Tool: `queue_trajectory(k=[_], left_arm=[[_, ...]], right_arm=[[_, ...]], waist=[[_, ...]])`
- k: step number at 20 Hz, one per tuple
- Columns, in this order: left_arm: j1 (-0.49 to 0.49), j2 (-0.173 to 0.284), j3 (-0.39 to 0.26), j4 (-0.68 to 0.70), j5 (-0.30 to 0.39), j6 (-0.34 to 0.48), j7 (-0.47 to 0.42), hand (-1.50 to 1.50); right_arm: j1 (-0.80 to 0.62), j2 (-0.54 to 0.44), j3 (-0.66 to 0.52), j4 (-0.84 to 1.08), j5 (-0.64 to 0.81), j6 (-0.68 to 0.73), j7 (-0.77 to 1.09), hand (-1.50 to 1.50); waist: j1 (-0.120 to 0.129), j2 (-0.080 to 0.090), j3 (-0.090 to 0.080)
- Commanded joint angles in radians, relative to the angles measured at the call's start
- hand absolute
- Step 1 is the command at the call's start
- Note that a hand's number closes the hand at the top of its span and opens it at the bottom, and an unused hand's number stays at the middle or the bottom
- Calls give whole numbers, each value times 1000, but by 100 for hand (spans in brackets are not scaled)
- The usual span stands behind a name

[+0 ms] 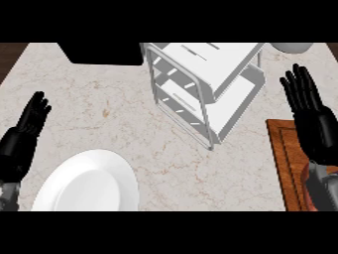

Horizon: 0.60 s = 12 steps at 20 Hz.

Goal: Pick the can from the cutting board and place it in the tiered basket

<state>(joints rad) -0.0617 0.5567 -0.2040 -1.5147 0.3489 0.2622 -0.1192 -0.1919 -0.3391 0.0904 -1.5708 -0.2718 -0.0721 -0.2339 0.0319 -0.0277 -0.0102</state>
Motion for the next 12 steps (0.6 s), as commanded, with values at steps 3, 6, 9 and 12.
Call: queue_trajectory(k=[3, 6, 9, 12], left_arm=[[1, -29, 15, -1, 1, -8, 70, 0], [43, -14, 27, 8, 50, -43, 113, 0], [71, -44, 6, -17, 72, -34, 119, 0], [25, -13, 15, -36, 99, -85, 197, 0]], right_arm=[[154, -71, -13, -188, -22, 134, -63, 150], [304, -176, -70, -380, -121, 257, -66, 150], [310, -127, -250, -42, 79, -160, 103, -150], [366, -49, -254, -70, 85, -205, 33, -150]], waist=[[-48, 24, 10], [-79, 18, 10], [-96, 29, 10], [-53, 26, 11]])
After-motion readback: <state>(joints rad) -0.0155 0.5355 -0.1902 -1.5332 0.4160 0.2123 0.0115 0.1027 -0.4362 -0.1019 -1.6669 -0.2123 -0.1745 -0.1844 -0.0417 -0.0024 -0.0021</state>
